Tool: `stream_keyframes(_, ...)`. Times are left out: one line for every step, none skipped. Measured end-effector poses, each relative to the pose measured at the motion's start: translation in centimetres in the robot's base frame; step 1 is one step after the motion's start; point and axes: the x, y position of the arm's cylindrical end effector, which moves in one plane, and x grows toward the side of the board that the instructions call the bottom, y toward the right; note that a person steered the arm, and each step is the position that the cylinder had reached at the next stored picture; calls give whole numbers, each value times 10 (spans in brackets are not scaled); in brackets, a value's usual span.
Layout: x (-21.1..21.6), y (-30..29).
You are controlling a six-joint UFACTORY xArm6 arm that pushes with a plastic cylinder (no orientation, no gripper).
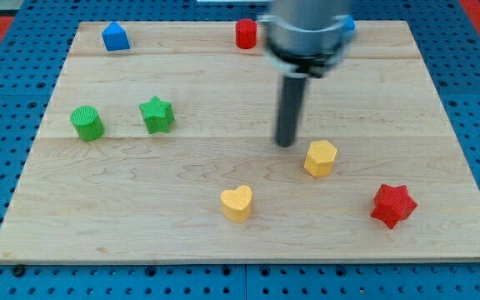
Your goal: Push the yellow hexagon to the bottom right of the green star
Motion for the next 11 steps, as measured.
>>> stream_keyframes(-5,56)
stream_keyframes(-7,96)
stream_keyframes(6,160)
stream_keyframes(21,148)
stream_keyframes(36,81)
stream_keyframes(43,12)
stream_keyframes(43,-31)
stream_keyframes(43,-68)
stream_keyframes(43,-87)
stream_keyframes(43,-113)
stream_keyframes(43,-135)
